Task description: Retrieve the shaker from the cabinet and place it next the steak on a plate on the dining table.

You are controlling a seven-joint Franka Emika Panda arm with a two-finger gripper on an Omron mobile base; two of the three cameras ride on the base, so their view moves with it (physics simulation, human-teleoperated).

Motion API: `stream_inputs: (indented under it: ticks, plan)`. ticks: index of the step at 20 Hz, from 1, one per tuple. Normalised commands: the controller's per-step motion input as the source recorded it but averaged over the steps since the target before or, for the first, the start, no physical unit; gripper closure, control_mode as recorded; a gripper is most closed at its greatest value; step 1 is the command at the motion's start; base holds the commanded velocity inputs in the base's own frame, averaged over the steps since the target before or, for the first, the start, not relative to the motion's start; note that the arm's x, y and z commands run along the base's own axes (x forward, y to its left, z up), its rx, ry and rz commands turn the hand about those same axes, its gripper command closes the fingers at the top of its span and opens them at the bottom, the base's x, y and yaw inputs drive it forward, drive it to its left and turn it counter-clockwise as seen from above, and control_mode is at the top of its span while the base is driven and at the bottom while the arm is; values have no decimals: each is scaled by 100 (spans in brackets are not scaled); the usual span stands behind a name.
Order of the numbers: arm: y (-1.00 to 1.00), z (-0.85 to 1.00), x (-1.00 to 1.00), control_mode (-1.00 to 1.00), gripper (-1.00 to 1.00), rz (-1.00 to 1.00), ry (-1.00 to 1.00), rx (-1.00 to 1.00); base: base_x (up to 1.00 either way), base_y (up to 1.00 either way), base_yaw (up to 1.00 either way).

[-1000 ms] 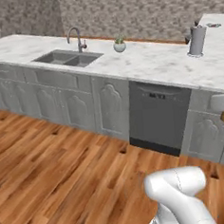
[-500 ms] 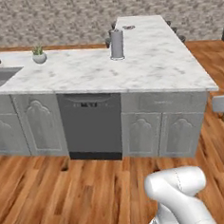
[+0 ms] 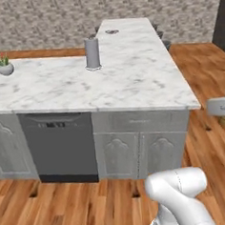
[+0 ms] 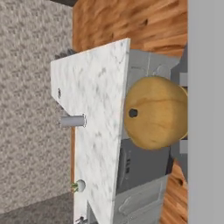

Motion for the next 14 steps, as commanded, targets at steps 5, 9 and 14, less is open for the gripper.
stream_inputs:
  ticks: [5, 9, 14]
  plan:
    - [0, 0, 0, 100, 100, 0, 0, 0, 100, -100, 0]
    - [0, 0, 0, 100, 100, 0, 0, 0, 100, -100, 0]
    - [0, 0, 0, 100, 100, 0, 0, 0, 96, -100, 0]
